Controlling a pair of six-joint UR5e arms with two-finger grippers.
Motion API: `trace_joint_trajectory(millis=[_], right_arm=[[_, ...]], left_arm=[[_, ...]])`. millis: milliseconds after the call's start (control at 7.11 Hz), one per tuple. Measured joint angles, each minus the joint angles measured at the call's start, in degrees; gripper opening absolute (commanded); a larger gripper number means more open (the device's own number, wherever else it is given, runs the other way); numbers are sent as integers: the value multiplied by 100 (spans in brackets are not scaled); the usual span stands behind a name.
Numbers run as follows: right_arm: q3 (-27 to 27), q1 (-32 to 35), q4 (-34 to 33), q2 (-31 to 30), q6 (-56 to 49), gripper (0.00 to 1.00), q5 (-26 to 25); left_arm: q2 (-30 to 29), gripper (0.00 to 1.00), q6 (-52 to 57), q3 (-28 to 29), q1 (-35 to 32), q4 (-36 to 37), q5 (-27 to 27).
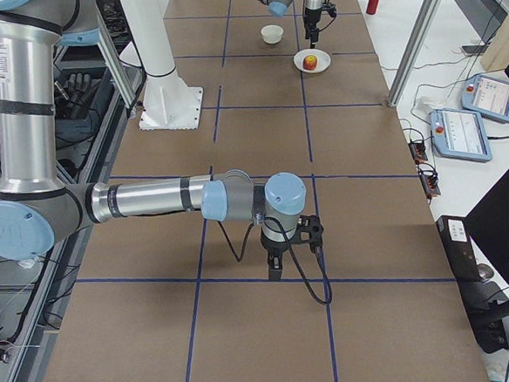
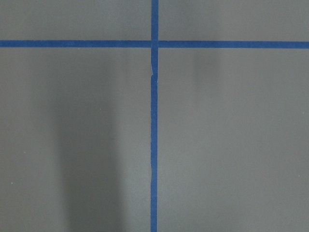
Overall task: Move apple from plate to bowl
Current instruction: 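Move the left gripper over the apple on the white plate, then lower the left gripper and close it around the apple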
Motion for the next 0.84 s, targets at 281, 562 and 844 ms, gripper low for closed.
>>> trace_joint_trajectory(millis=[281,562,844], right_arm=[[0,0,0,0,0,100,0],[0,0,0,0,0,100,0],[0,0,0,0,0,100,0]], left_arm=[[-319,100,-272,632,124,-494,100],[-423,100,-412,1021,274,-883,208],[-382,100,-420,1150,345,-1048,242]])
